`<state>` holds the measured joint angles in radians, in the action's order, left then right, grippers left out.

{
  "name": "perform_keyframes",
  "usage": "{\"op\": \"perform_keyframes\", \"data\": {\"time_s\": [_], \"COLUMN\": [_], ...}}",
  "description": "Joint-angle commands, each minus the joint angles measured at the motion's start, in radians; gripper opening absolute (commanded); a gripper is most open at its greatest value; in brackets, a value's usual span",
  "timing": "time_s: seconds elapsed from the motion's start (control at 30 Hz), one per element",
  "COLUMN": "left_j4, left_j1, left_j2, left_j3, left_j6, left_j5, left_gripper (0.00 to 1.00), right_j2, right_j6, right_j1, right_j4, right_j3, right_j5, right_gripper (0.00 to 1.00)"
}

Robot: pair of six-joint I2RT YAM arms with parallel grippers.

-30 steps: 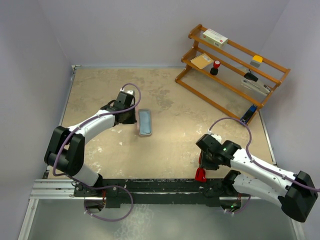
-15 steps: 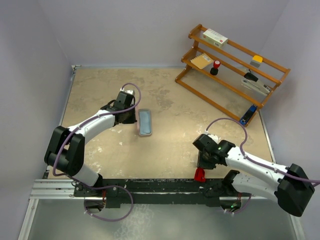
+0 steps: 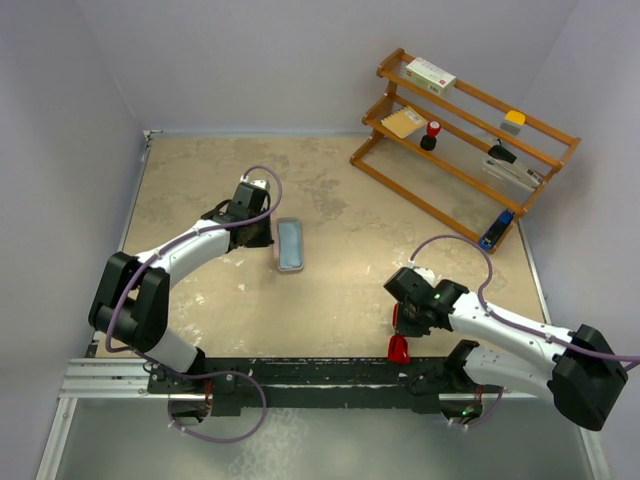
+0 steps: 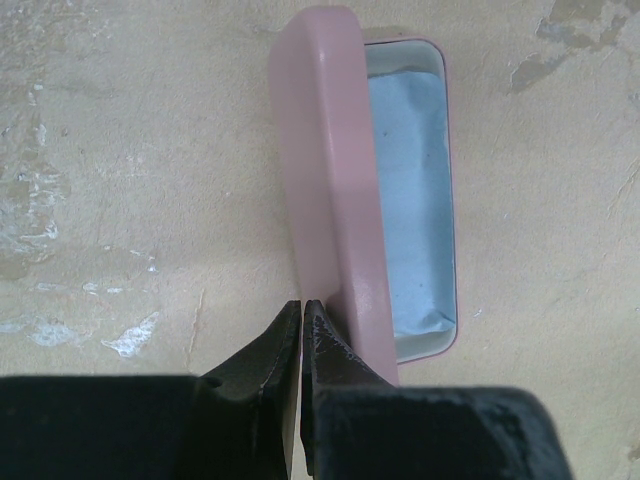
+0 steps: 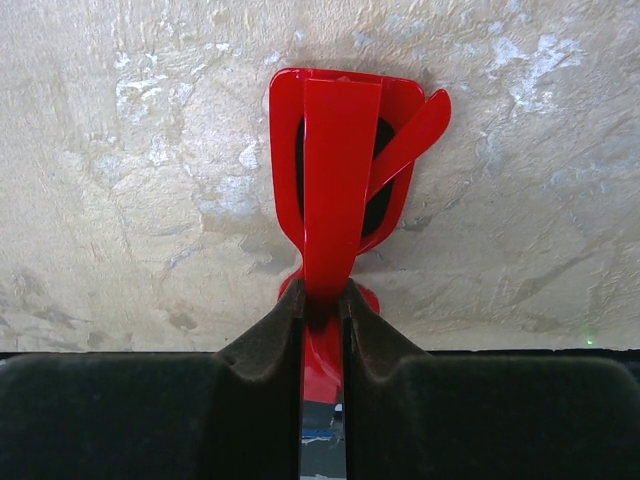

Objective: Organize the sunglasses
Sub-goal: Pick up the sunglasses from the center of the board.

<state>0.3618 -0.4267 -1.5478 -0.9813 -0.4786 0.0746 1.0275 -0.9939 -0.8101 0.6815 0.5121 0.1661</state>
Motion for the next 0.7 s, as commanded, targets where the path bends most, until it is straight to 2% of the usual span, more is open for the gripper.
{"op": "perform_keyframes", "data": {"time_s": [0.0, 0.27, 0.5, 0.67], "left_j4": [-0.028, -0.033, -0.038, -0.029], "left_j1": [0.000, 0.002, 0.009, 0.012], "left_j2": [0.014, 0.016, 0.021, 0.034], "left_j3": [0.000, 0.002, 0.010, 0.019], "left_j6": [0.005, 0.001, -0.002, -0.006], "left_j5": [0.007, 0.012, 0.001, 0.012], "left_gripper": [0.00, 0.00, 0.00, 0.00], "right_j2": [0.001, 0.011, 0.191, 0.363], "right_j6": [0.001, 0.040, 0.127, 0.207], "right_j1": [-0.007, -0.010, -0.011, -0.012], "right_j4": [0.019, 0.047, -0.030, -0.080], "right_j3": [0.043, 0.177, 0.346, 0.524], "right_j5": [0.031, 0.050, 0.029, 0.018], "right_gripper": [0.00, 0.00, 0.00, 0.00]}}
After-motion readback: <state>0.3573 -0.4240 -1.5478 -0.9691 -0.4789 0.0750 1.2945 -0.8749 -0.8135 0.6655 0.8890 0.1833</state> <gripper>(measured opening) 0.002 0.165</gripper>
